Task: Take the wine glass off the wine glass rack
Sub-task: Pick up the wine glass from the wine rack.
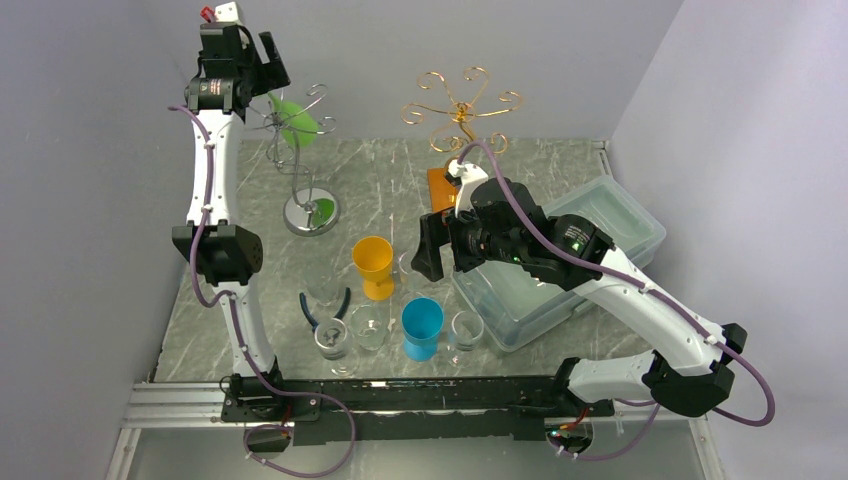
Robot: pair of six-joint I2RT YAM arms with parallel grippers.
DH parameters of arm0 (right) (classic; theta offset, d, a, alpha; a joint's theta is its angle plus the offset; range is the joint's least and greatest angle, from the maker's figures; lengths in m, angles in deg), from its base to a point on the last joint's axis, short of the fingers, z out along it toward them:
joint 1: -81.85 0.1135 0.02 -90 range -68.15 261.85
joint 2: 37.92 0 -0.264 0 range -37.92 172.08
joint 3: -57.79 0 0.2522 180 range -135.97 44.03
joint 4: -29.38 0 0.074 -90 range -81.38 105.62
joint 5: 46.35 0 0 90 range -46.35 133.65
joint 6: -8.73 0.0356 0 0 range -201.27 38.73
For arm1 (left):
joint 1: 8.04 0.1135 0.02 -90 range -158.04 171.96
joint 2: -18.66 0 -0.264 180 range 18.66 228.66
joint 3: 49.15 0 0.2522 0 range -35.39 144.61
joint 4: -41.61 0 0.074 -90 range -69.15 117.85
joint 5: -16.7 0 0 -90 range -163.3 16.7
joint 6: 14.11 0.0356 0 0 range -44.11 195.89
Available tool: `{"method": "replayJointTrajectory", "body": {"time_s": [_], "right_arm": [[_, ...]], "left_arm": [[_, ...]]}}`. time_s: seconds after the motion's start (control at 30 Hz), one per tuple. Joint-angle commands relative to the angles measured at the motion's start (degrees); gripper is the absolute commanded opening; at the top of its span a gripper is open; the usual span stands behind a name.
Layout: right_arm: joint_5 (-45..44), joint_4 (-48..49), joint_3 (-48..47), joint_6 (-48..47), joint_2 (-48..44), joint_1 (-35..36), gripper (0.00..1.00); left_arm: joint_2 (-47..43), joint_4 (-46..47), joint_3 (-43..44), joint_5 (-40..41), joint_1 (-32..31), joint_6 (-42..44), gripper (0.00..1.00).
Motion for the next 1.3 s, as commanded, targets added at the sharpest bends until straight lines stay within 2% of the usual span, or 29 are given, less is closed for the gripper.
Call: {"method": "replayJointTrajectory", "body": {"time_s": [0.0, 0.2, 0.6, 1.27], "right_arm": [[-0.3, 2.5, -0.4, 0.8, -0.9, -0.2, 1.0], [-0.2, 2.5, -0.3, 0.7, -0.9, -0.2, 1.0], [-3.6, 1.9, -1.9, 1.2, -2.3, -0.6, 1.0], [-3.4, 2.2, -1.4, 1.6, -2.9, -1.0, 1.0]], "left_arm": [[-2.2, -2.6, -0.4, 1.2, 0.5, -0.3, 0.98], [-2.1, -3.7, 0.8, 2.3, 0.8, -1.0, 0.99], [0.1, -6.5, 1.6, -0.2, 1.3, -2.5, 1.0], [2.4, -7.3, 1.6, -5.9, 1.7, -5.6, 0.99]]}}
